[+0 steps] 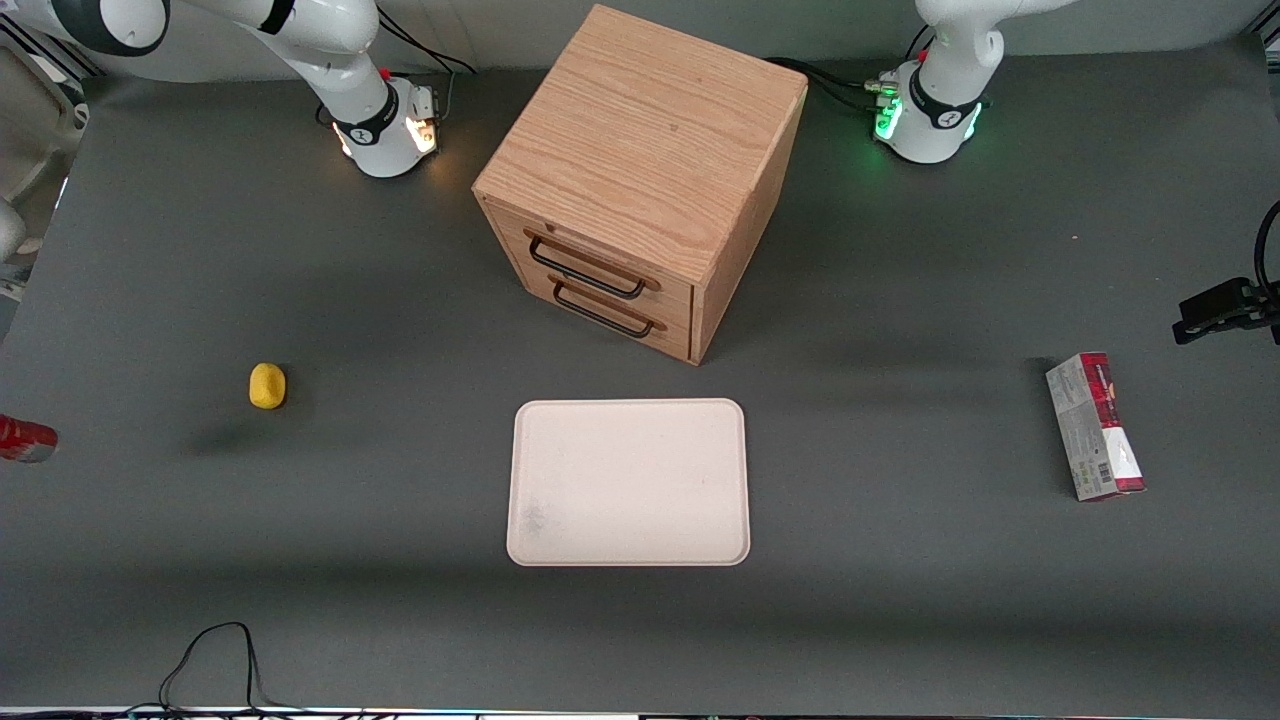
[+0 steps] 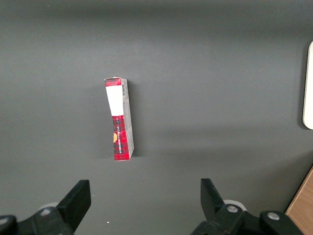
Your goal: Place coke bottle on tray
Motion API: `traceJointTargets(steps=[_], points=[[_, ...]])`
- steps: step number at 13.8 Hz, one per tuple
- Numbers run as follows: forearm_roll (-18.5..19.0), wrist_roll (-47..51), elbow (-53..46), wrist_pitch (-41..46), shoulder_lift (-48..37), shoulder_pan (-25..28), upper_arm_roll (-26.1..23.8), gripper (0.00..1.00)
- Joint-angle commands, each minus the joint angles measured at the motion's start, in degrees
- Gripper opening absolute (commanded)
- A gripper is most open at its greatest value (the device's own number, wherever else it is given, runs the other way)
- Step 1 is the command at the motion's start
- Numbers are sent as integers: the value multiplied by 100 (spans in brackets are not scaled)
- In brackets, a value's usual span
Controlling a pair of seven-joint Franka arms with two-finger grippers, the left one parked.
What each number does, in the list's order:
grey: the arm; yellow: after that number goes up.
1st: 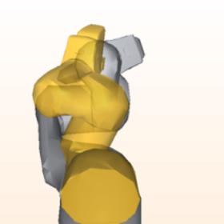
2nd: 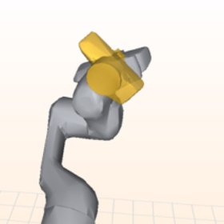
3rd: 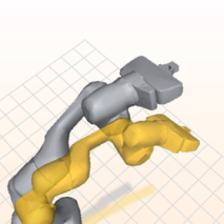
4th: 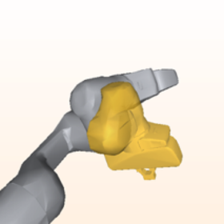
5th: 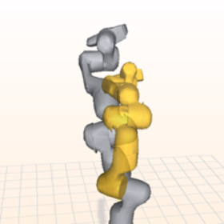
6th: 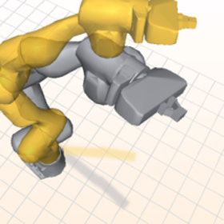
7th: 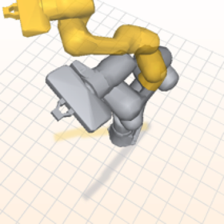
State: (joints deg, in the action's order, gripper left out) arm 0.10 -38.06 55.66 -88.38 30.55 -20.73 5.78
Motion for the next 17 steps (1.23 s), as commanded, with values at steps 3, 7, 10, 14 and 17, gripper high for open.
traceJointTargets(steps=[3,7,10,14,17], points=[[61,-237,-55,488,-673,-1,-7,0],[8,-88,-99,497,-708,472,-278,0],[17,1060,-169,628,-717,1385,-270,0],[8,3247,-196,743,-708,2738,-288,0],[-1,4707,-196,629,-621,3608,-384,0]])
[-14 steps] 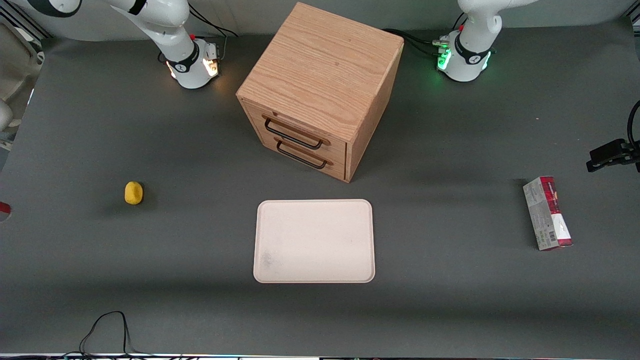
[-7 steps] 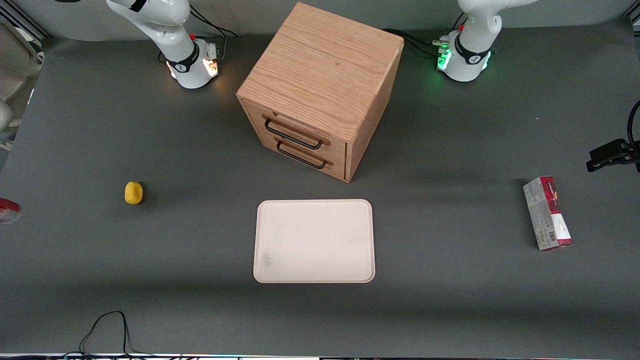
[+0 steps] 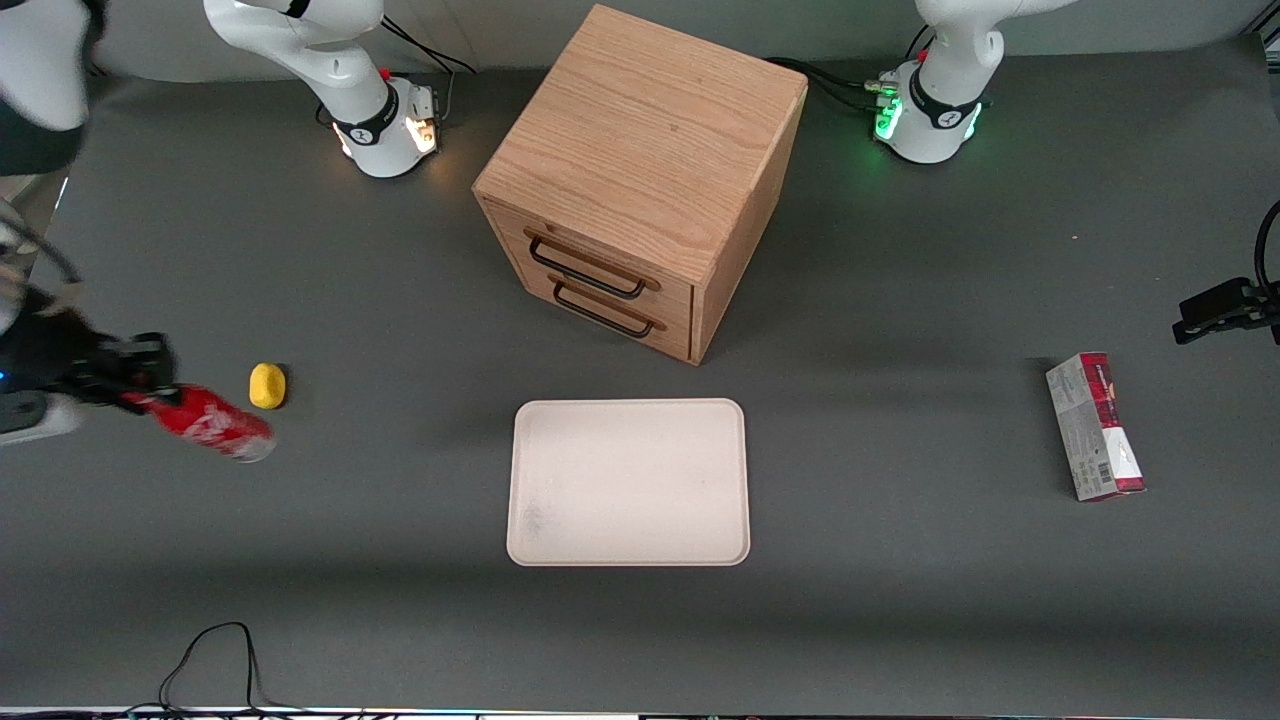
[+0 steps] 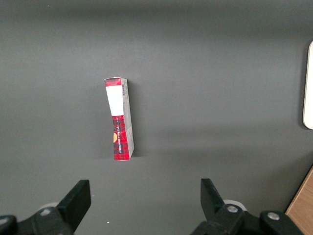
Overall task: Place coke bottle on tray
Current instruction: 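Close the right gripper on the red bottle, then lift the bottle and carry it over the white tray's corner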
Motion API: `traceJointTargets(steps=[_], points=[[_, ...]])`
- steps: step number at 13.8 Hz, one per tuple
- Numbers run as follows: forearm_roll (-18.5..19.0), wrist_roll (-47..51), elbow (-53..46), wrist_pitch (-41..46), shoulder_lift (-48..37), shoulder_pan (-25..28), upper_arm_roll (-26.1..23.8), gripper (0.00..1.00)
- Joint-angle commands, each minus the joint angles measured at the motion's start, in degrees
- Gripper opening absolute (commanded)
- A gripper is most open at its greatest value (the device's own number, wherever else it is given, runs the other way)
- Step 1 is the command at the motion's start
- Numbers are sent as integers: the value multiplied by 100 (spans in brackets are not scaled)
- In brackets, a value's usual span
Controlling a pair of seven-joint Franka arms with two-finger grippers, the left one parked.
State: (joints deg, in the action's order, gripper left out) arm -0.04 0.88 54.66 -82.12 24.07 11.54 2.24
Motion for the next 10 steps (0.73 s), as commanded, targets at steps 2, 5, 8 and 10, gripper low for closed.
traceJointTargets(steps=[2,5,8,10], points=[[48,1859,-96,-198,97,647,-424,0],[101,2625,-210,-348,351,1138,-567,0],[452,2962,-245,-594,659,1517,-575,0],[453,2953,-245,-796,878,1518,-575,0]])
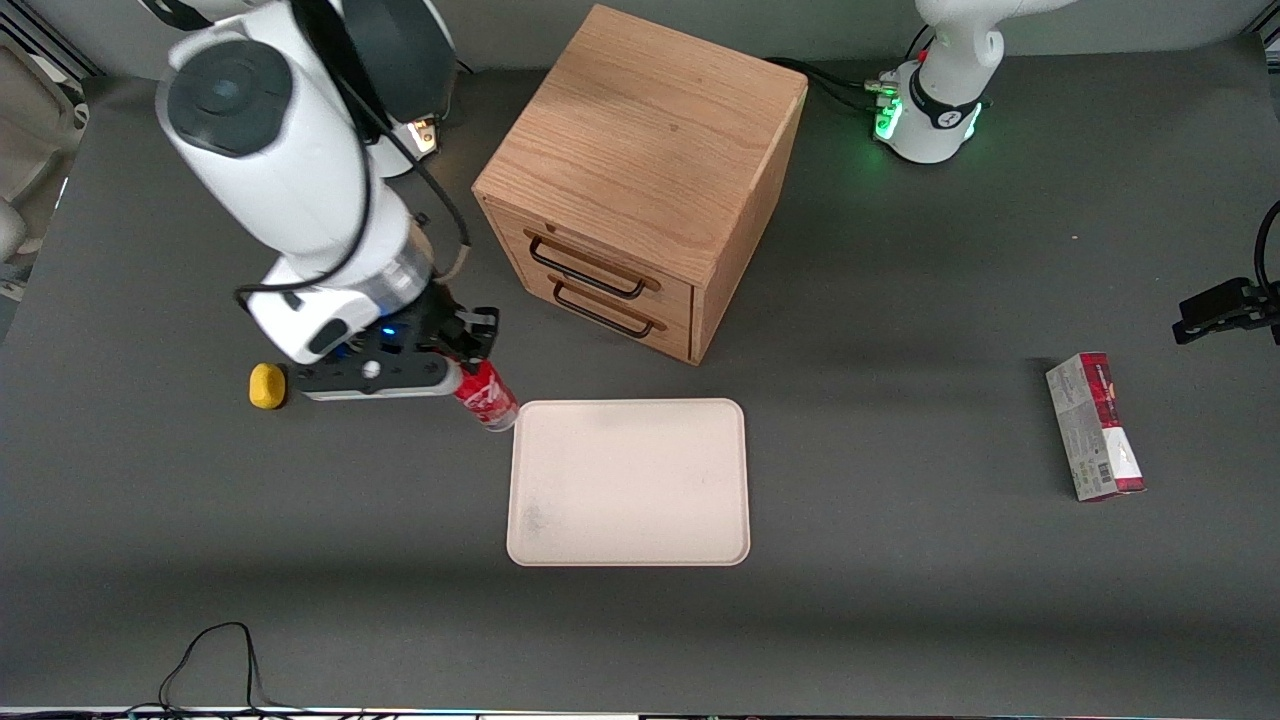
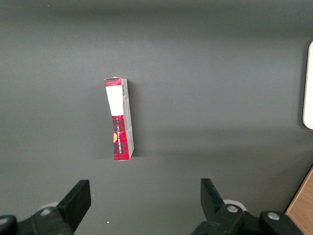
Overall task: Place coke bottle on tray
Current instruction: 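Lift the bottle and carry it over the white tray's corner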
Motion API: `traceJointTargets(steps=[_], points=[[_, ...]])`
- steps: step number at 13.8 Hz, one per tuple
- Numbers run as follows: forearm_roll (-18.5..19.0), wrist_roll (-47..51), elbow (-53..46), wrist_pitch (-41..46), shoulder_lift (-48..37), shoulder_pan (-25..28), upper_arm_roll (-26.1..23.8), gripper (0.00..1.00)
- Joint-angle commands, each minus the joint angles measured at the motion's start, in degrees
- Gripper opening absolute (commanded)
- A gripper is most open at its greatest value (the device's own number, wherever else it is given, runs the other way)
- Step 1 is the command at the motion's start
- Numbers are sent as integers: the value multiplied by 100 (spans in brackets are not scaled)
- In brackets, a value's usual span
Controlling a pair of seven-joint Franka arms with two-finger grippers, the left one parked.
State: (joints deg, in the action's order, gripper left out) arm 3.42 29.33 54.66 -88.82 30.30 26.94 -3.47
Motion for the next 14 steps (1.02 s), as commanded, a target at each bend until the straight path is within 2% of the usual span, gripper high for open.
traceJointTargets(steps=[1,6,14], points=[[106,91,-246,-275,440,-22,-4,0],[97,-102,-246,-1031,1363,-83,22,0],[88,-410,-237,-1875,2199,-294,22,0]])
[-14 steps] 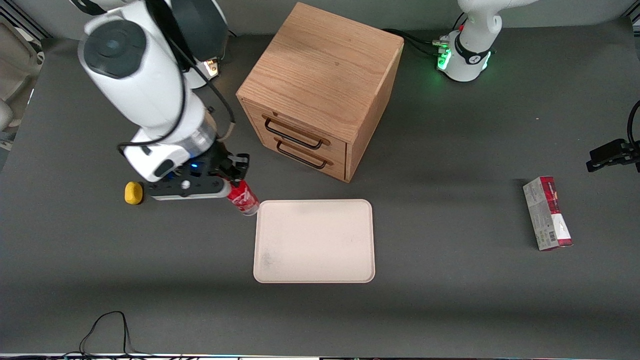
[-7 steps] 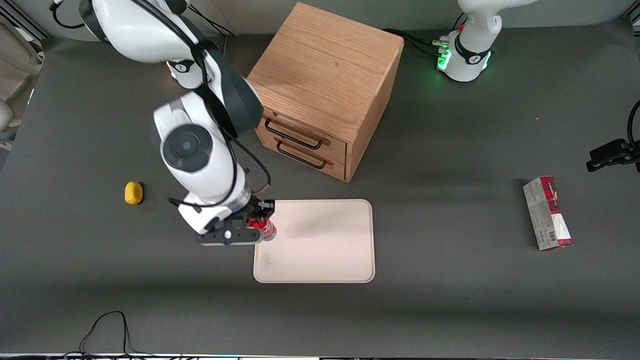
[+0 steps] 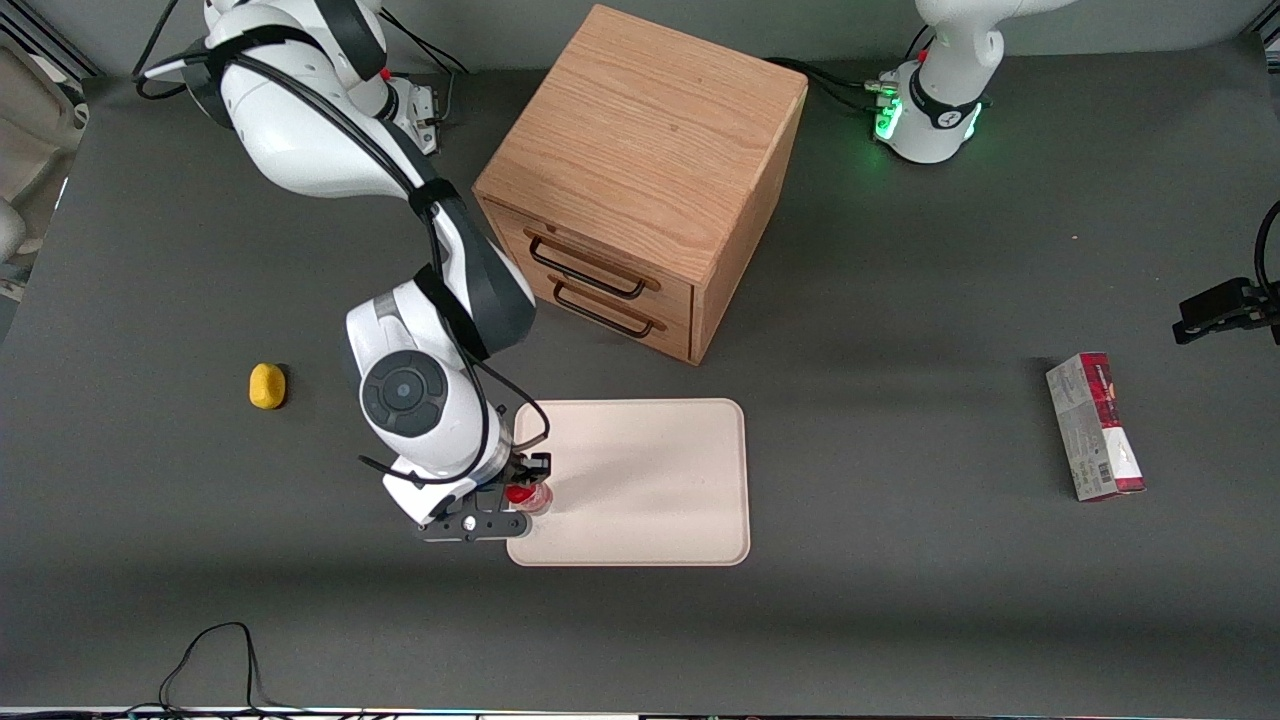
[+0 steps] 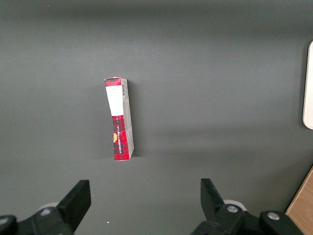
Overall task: Place coke bottle on tray
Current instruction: 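Lift the bottle and carry it over the white tray's corner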
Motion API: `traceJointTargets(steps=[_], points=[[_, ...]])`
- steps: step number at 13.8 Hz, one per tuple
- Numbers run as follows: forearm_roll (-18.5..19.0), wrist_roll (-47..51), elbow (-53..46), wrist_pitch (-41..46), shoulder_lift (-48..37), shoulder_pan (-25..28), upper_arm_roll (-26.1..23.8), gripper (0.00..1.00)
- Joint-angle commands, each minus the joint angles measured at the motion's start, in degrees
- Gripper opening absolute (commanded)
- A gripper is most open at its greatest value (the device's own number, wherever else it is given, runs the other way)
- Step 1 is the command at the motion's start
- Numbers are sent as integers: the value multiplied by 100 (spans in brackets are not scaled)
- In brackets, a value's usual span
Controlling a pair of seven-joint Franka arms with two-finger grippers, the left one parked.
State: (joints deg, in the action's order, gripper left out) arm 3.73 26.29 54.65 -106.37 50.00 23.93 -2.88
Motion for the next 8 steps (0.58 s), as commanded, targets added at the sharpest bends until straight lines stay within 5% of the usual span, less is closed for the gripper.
traceJointTargets(steps=[1,5,7,8], points=[[49,-106,-226,-217,299,7,-38,0],[49,-106,-209,-323,405,7,-38,0],[49,-45,-191,-341,396,7,-29,98],[40,-19,-182,-341,387,15,-20,100]])
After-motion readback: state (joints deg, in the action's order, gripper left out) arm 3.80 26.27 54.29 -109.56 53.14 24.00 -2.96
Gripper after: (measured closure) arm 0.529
